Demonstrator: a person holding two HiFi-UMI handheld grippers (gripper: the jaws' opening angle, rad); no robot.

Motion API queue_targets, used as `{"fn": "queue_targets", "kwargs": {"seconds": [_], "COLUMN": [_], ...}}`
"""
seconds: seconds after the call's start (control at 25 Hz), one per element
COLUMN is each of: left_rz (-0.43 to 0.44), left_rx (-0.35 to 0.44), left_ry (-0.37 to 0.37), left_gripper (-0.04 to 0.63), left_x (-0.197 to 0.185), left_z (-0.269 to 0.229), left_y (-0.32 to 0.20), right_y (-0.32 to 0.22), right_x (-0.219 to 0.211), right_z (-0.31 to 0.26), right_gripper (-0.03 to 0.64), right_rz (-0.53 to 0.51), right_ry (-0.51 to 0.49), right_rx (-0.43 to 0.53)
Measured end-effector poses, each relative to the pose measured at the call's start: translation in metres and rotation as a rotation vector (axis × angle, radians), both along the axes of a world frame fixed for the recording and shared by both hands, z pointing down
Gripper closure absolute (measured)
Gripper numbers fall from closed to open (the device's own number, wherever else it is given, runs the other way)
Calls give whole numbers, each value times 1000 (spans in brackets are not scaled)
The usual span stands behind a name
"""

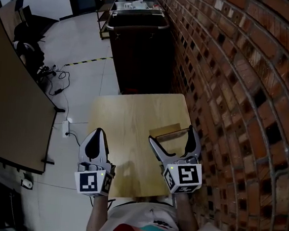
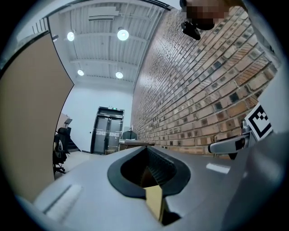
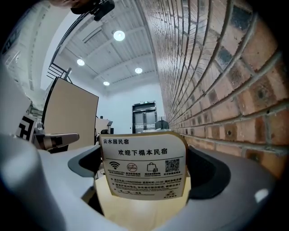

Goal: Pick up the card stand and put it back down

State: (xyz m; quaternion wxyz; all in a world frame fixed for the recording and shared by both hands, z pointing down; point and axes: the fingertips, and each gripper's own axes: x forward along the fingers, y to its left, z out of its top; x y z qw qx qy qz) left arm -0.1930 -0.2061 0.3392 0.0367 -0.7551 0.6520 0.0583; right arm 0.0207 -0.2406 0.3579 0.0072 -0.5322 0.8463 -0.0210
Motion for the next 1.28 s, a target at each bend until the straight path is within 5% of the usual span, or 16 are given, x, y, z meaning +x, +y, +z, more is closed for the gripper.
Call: {"fn": "queue_targets", "kwargs": {"seconds": [0.92,1.28], "left_rz": [4,0], "left_rx": [19,-26], "left_ry": [44,53], "left_gripper": [591,591], "left_x": [10,8], "left_z": [-1,14], "left_y": [-2,-5], "right_y": [-1,-65], "right_x": [15,7], "right_z": [7,63], "right_gripper": [41,41], "right_rz": [11,26], "right_ry": [-20,-14], "right_rx": [-21,-133]}}
